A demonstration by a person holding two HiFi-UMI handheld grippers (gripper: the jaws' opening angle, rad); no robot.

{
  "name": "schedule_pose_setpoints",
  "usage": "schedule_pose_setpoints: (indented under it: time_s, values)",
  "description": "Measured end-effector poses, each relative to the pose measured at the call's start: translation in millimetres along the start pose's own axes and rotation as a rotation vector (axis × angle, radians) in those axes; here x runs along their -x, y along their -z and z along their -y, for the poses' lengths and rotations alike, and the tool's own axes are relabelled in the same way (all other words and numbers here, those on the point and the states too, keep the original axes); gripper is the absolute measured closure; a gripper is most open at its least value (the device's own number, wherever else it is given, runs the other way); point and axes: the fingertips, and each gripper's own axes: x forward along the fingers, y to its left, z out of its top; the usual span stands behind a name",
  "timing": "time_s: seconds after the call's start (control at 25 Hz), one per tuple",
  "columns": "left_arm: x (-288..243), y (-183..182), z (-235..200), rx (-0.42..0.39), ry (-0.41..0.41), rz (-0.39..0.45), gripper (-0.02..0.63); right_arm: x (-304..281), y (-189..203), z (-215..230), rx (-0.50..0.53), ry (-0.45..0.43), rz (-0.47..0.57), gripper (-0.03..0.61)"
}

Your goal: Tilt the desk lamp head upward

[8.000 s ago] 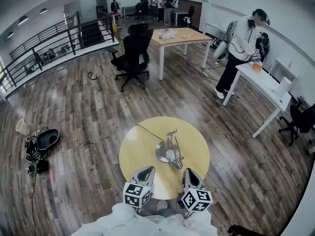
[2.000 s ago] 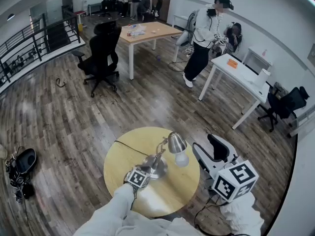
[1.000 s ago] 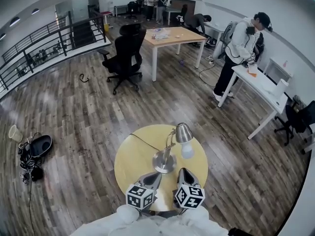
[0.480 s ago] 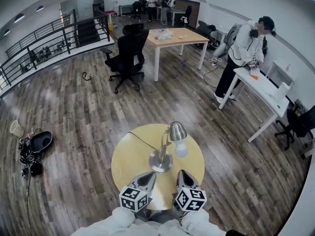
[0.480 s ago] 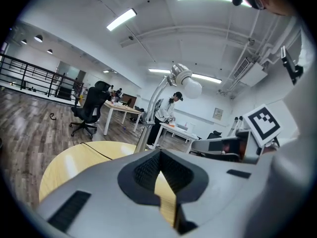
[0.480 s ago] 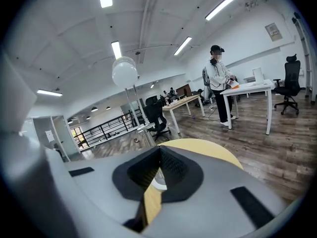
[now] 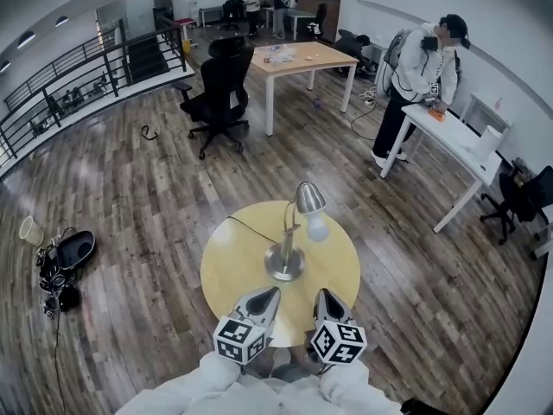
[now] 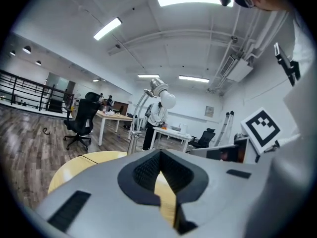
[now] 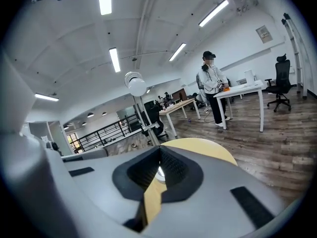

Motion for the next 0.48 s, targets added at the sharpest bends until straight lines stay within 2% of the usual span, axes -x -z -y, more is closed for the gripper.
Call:
schedule_pose_setpoints:
  time_s: [0.48]
  values:
    - [112, 35, 36, 0.025, 0.06, -0.015, 0.615, 91, 51, -63, 0.014, 0.027, 0.032, 0.566]
